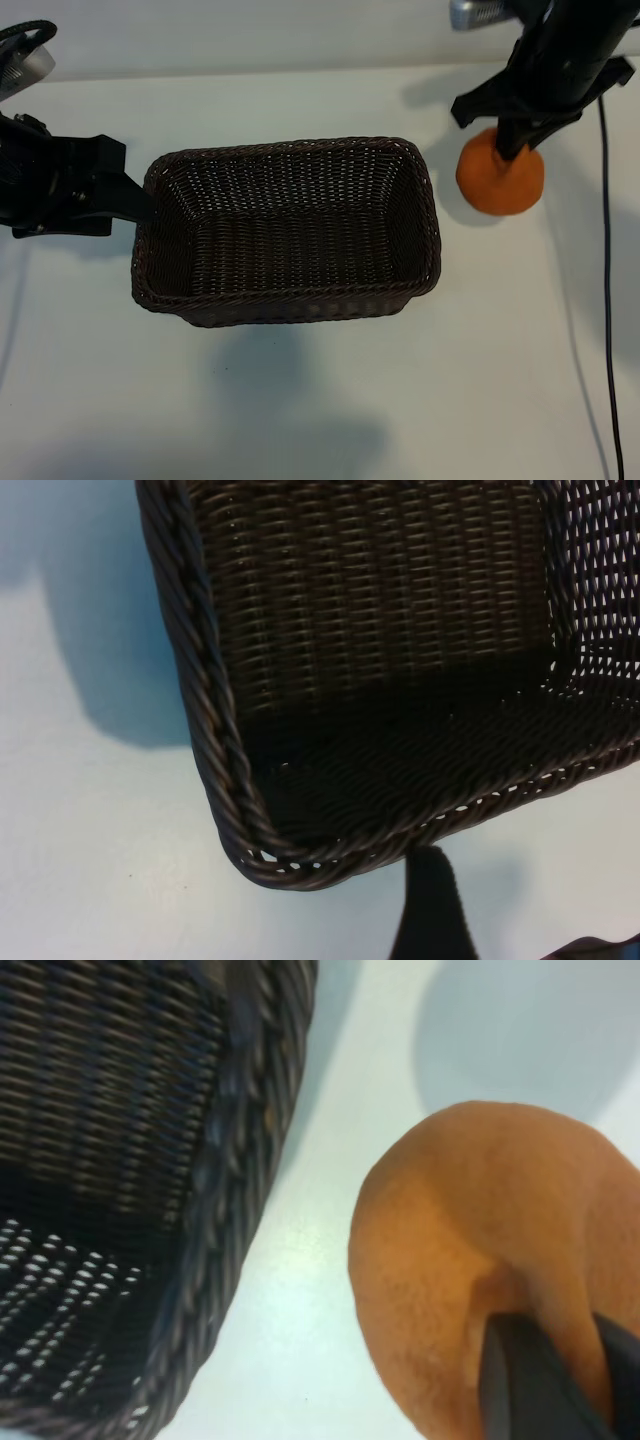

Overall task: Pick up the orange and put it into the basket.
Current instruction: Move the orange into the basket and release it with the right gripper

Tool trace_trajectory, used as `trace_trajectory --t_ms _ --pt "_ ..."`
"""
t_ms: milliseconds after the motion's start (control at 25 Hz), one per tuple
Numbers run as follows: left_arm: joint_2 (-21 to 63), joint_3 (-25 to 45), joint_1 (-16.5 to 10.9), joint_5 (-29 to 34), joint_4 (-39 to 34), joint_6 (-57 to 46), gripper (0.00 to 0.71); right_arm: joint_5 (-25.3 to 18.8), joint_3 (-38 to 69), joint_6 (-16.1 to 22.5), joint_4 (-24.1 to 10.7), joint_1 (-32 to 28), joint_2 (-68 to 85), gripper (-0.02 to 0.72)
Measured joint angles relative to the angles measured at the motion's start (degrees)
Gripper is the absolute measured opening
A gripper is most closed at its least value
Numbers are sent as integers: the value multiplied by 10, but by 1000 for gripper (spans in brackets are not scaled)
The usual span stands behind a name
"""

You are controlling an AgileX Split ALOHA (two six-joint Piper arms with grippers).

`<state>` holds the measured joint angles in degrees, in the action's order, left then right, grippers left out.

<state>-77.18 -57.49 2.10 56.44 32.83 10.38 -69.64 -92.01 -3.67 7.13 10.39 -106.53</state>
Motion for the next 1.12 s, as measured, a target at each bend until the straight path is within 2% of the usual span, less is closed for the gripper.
trace_trajectory --t_ms 360,640,800,1000,1120 --pt "0 0 0 -1 0 0 525 -4 0 0 6 0 41 108" --pt "0 0 0 -1 0 0 525 -4 0 0 33 0 56 108" --pt "0 0 0 -1 0 8 525 -5 0 0 61 3 65 108" --pt "0 0 0 -1 0 14 525 -4 0 0 66 49 65 108" --pt "0 0 0 -1 0 16 525 12 0 7 68 93 65 108"
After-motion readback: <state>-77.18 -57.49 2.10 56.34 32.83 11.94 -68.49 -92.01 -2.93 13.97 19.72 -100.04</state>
